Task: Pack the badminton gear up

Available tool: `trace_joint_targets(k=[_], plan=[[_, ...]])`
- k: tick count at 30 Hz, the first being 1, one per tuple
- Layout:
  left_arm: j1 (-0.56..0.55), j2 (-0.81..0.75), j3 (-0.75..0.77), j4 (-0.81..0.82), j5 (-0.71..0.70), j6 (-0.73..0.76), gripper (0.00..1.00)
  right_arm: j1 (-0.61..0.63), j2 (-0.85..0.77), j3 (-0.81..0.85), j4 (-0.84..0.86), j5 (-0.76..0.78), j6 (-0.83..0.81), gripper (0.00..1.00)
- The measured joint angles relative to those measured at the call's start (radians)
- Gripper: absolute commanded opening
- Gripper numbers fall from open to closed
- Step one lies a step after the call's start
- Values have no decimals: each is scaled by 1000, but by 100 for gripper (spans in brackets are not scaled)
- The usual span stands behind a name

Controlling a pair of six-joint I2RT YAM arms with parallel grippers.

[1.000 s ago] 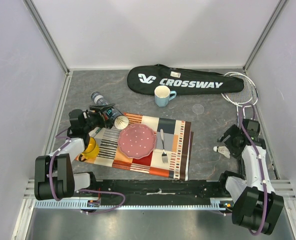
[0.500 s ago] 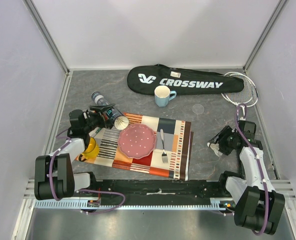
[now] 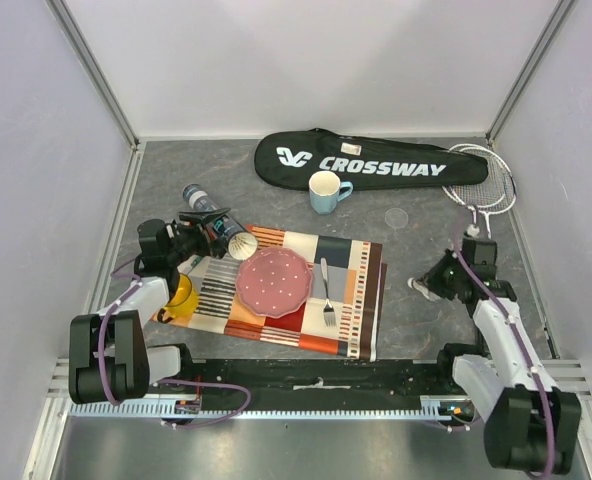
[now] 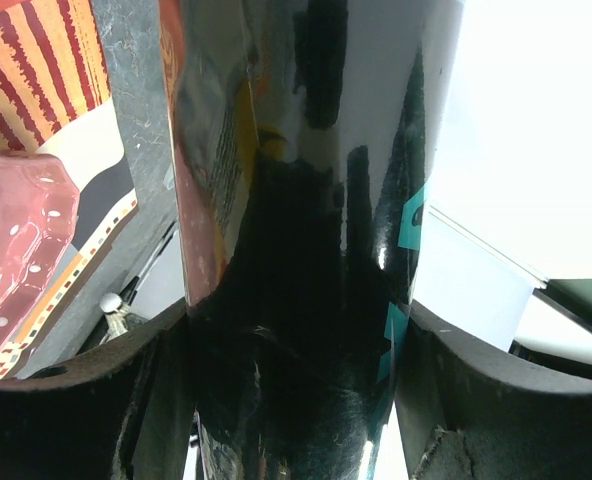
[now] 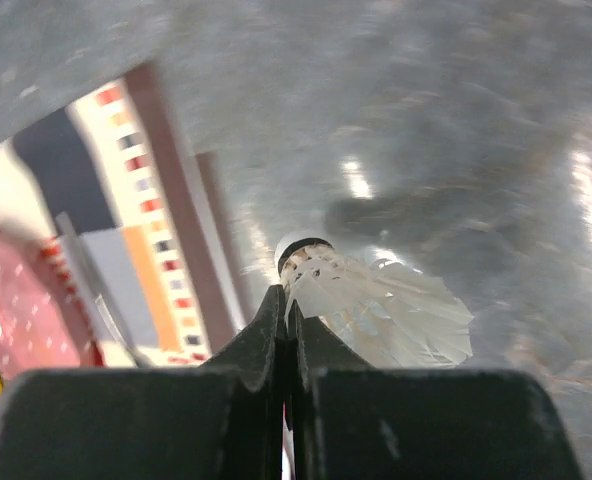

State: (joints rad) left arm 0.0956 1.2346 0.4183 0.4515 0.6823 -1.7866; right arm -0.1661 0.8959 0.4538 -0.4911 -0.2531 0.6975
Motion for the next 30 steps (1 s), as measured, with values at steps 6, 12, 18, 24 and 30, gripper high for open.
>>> trace_joint_targets(k=[6,12,18,24,30], plan=[[0,-1,2,-2,-2,0,2,537,-15,229,76,135,66,0],[-4,-24,2,-34,-26,2,2,1125,253,576,275,375,11,0],[-5,-33,2,-53,-45,13,2,1328,512,756,327,505,-109,0],[-6,-39,2,-61,-54,14,2,1343,623,829,356,555,-187,0],[-8,-62,2,-92,-61,15,2,1347,733,920,395,587,-261,7]])
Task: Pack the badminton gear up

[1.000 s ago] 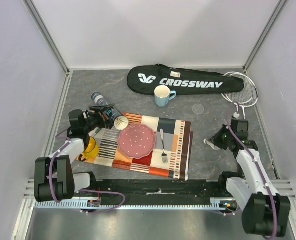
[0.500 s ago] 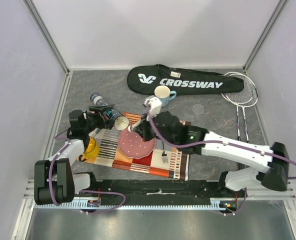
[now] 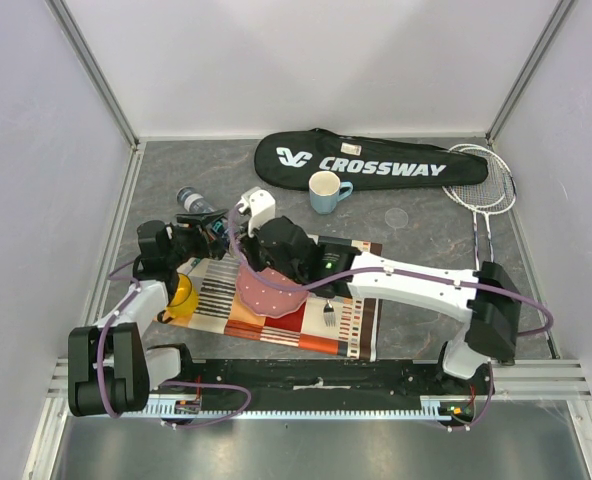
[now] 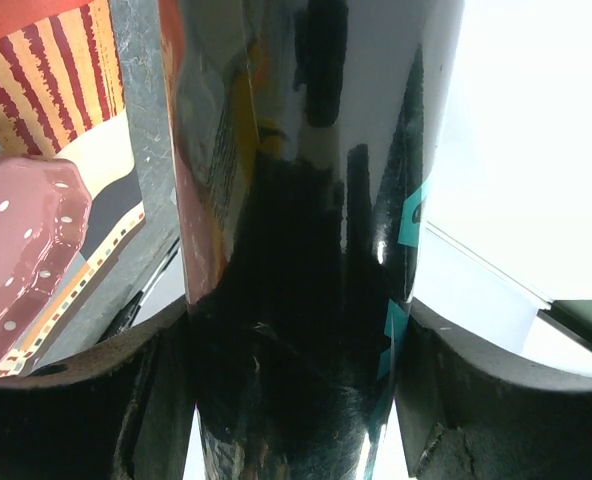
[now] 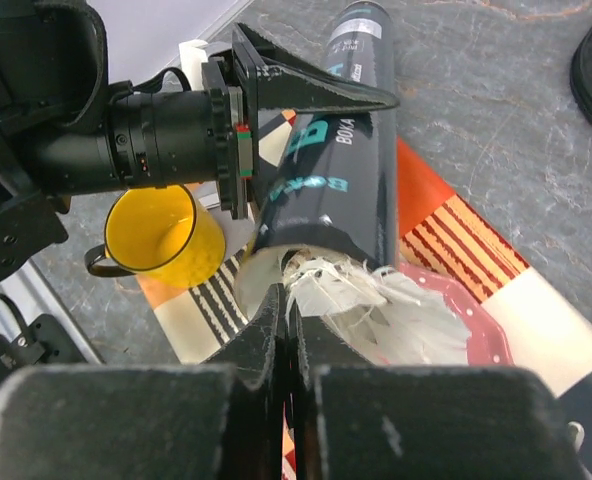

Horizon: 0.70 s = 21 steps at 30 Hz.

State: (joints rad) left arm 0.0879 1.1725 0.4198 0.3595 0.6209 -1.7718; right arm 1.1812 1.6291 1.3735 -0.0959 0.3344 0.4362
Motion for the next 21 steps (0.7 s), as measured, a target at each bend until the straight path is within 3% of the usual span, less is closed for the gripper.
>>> trace_joint_targets(k=[7,15,18,21], plan=[[0,-21,0,-24,-11,0,2,4,73,43,15,-21,-60,57],[0,-30,0,-36,-17,-3,2,0,-15,-9,12,-77,-68,77],[-1,-31,0,-36,-17,-3,2,-5,-78,-41,28,-129,-45,74],[-1,-31,0,-36,-16,-3,2,-22,-114,-67,63,-182,-14,51]])
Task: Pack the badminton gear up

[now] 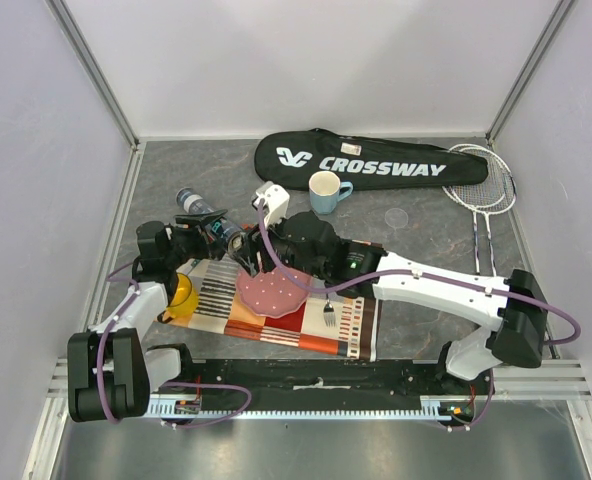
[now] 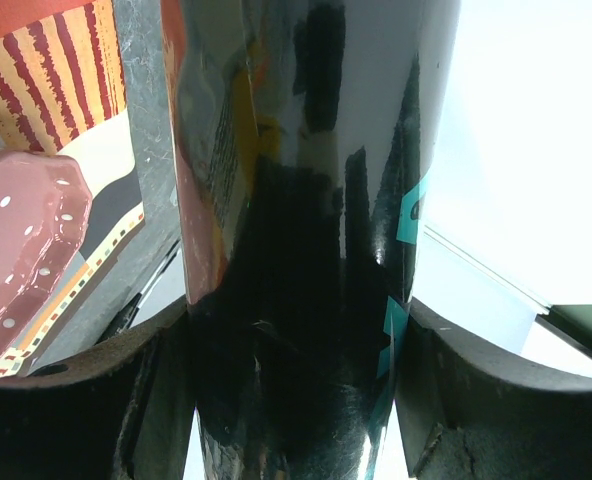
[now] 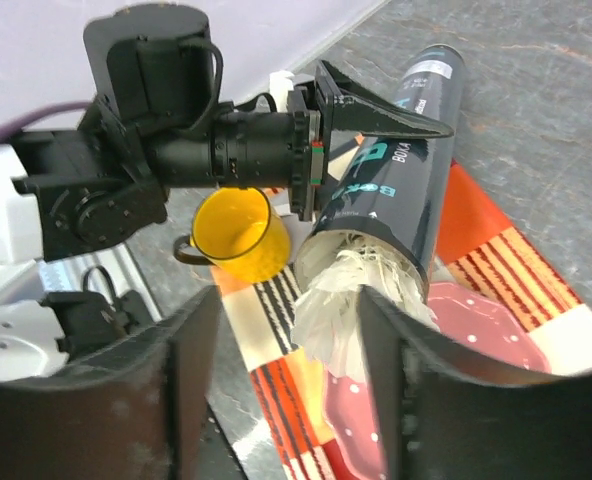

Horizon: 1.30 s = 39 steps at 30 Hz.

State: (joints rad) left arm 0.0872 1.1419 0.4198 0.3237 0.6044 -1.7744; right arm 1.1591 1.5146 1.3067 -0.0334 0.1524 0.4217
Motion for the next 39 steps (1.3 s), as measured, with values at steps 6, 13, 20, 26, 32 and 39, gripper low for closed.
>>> trace_joint_targets(k=[6,13,20,26,32,39], plan=[[0,-4,0,-1,0,0,2,-30,5,-40,45,-43,39,21],[0,-4,0,-3,2,0,2,-39,36,-67,83,-71,56,14],[0,-11,0,-16,-2,2,2,-57,163,-35,124,-87,57,8],[1,-21,0,-24,-16,0,2,-69,229,36,138,-96,48,19],[4,-24,0,-27,-55,-5,2,-76,249,77,87,-87,11,41],[-7,-5,0,-11,-35,-3,2,-90,33,-45,-25,-73,-10,70]])
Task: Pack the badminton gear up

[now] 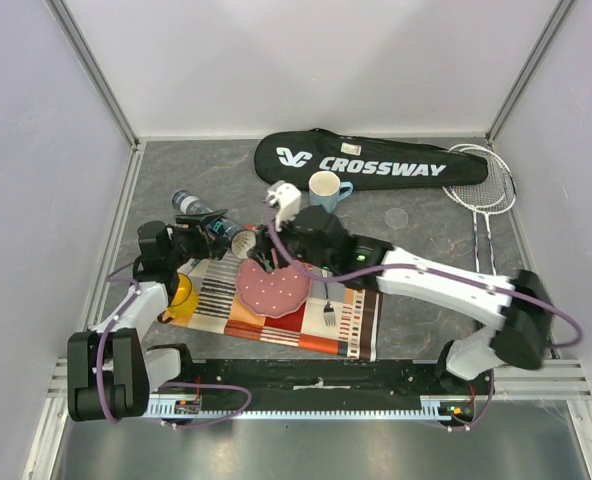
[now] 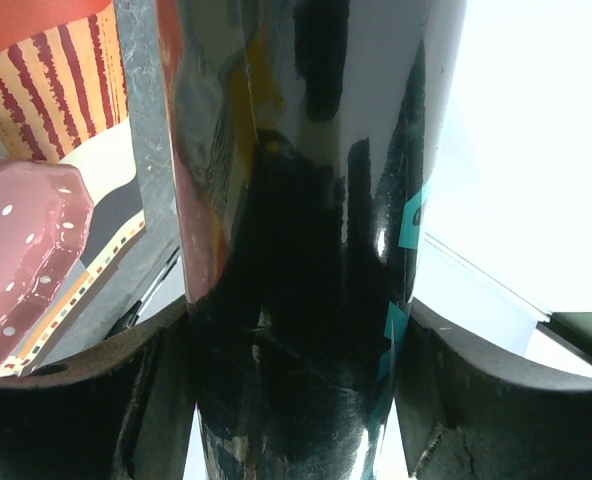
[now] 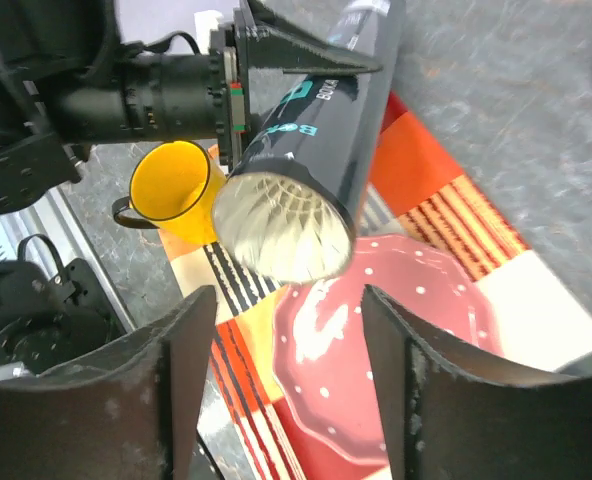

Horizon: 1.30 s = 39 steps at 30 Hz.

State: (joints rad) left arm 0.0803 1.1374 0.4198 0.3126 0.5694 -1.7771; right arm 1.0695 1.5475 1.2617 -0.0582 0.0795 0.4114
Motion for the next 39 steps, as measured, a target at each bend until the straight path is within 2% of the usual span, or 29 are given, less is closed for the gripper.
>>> trace_joint_targets(k=[2,3,4,5,8,14,18,25,33,39], plan=[[-1,14,0,20,12,0,2,-2,-106,-43,-37,10,-2,70],[-2,21,0,27,13,0,2,-5,-154,-58,-49,14,-2,64],[-3,27,0,36,15,0,2,-8,-198,-70,-59,17,-1,56],[-3,31,0,42,16,0,2,-14,-237,-78,-61,18,2,40],[-3,34,0,48,17,0,2,-30,-253,-80,-55,18,8,17],[-3,33,0,48,17,0,2,-38,-109,-76,-59,7,16,4],[-3,31,0,45,17,0,2,-37,-37,-58,-57,-24,16,0],[-3,25,0,37,16,0,2,-13,41,-14,-8,-48,19,0],[-4,19,0,29,18,0,2,18,54,35,-11,-16,14,0],[-4,6,0,17,18,0,2,18,158,136,-19,47,-12,0]])
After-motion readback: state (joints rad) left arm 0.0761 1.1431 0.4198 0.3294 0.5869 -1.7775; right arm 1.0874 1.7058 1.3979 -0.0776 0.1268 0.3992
